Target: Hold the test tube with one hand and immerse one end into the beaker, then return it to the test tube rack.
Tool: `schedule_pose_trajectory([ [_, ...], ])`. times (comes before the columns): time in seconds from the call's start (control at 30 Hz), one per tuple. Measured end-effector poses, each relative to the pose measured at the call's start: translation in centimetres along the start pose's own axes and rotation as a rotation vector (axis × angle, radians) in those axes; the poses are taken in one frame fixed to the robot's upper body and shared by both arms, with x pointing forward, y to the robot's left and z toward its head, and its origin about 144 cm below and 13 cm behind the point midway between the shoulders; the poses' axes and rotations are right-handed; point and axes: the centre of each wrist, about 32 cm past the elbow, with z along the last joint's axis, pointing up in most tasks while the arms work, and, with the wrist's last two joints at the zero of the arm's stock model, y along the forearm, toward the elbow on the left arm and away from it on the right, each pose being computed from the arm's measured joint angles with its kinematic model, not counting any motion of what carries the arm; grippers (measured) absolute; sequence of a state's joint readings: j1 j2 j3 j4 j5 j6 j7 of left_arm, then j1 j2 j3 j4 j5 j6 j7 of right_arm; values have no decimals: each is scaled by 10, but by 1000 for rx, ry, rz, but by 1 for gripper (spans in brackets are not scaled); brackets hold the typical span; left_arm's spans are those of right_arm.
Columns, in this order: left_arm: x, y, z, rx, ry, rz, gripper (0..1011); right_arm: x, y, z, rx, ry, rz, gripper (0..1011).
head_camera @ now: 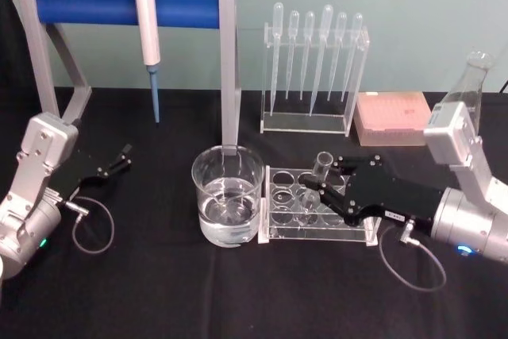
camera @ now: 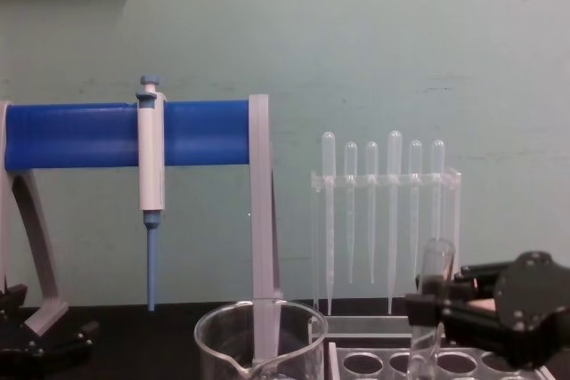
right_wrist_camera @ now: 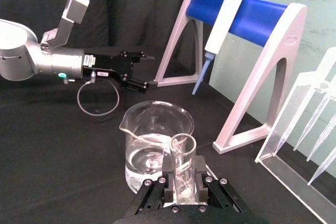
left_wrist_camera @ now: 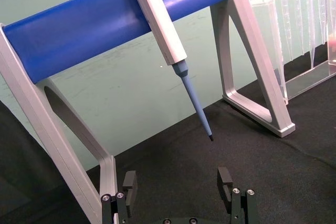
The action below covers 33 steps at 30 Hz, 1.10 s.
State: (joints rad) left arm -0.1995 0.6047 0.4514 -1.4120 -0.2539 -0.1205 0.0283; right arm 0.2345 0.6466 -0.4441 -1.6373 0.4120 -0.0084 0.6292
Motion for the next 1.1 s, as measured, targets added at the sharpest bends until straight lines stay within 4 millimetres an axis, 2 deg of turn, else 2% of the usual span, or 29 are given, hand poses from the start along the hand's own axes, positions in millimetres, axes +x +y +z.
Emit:
schedule_pose_trajectory([
  [0.4, 0, 0, 0, 0, 0, 0, 1000, 24, -2, 34, 11, 33, 13, 241],
  [0.87, 0, 0, 0, 0, 0, 0, 1000, 50, -16, 82, 60, 67, 32, 241],
  [1.1, 0, 0, 0, 0, 0, 0, 1000, 58, -16, 95, 38, 69, 50, 241],
])
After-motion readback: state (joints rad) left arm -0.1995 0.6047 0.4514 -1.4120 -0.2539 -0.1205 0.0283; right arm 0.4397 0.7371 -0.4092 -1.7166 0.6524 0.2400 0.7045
